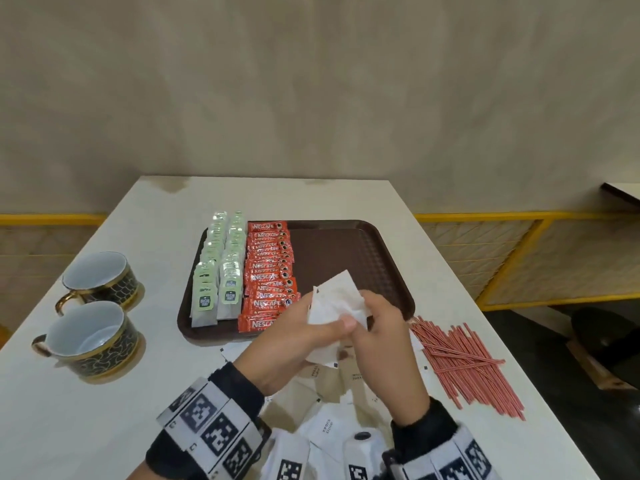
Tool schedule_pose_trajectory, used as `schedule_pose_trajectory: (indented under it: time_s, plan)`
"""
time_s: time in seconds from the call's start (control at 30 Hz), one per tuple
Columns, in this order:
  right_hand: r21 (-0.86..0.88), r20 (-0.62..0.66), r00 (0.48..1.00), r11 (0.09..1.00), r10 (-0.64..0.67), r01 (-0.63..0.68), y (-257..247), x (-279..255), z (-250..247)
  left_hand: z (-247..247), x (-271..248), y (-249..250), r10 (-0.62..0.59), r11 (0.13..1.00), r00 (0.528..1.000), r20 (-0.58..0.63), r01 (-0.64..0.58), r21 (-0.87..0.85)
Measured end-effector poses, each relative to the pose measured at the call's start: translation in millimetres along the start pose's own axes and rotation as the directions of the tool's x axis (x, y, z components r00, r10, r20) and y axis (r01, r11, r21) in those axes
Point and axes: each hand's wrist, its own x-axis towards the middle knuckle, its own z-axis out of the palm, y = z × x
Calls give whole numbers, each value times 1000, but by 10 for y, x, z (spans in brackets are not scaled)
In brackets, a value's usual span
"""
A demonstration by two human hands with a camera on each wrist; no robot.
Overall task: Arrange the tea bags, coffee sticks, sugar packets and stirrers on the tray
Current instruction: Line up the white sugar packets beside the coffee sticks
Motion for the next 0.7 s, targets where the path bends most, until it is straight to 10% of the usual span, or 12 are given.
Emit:
schedule_pose_trajectory:
  time_s: [0.17, 0.3, 0.57, 0.7]
  plan:
    - [-164, 269, 963, 986, 5, 40, 6, -42, -19, -201, -49, -79, -66, 998, 990, -121, 67, 2]
    - [-198, 185, 970, 973, 159, -122, 61, 31, -390, -359, -85, -70, -81, 996, 980, -180, 76, -36]
    - [-862, 173, 814, 485, 554, -148, 653, -39, -392, -439, -127, 62, -43, 988, 971, -233, 7, -152]
    - [-870, 150, 844, 474, 515, -134, 629, 38, -224, -415, -90, 66, -65, 978, 974, -218, 18, -209]
